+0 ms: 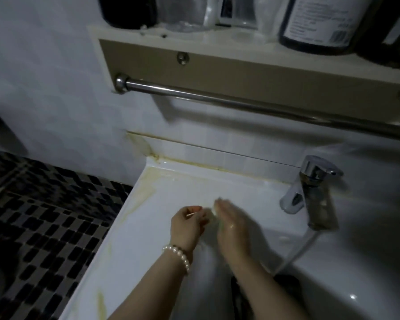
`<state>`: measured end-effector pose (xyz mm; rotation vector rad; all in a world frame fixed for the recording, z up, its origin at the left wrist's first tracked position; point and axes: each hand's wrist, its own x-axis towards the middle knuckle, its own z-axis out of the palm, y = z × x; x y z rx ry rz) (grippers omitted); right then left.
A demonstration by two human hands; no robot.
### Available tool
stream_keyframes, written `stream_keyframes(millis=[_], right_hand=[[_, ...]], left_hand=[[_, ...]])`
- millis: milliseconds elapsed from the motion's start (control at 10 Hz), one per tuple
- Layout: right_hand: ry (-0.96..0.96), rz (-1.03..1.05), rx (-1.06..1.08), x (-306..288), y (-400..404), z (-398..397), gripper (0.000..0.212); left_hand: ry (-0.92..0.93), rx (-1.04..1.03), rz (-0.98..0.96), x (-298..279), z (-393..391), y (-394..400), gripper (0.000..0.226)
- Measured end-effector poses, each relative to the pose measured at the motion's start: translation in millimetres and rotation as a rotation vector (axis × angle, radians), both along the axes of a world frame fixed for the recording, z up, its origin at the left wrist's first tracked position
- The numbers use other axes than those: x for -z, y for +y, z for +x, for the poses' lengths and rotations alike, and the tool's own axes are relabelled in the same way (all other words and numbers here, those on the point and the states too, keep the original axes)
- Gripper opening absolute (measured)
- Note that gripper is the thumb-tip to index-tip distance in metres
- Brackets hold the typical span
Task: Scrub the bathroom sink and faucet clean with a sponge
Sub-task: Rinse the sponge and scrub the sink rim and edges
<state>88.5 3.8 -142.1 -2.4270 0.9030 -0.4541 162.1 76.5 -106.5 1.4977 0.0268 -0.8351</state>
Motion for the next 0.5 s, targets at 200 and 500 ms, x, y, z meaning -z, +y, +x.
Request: stream_keyframes(millis=[200,500], right_hand=[[-0.085,-0.147,0.198,-28.6,-34.3,56.6,0.060],[0.276,-0.268,0.097,21.9,33.6,65.3,0.089]], left_hand=[[-0.036,-0.027,0.021,5.6,46.3,23.8,0.009],[-0.136,-0.052,0.071,10.7,95.2,33.5,0.011]])
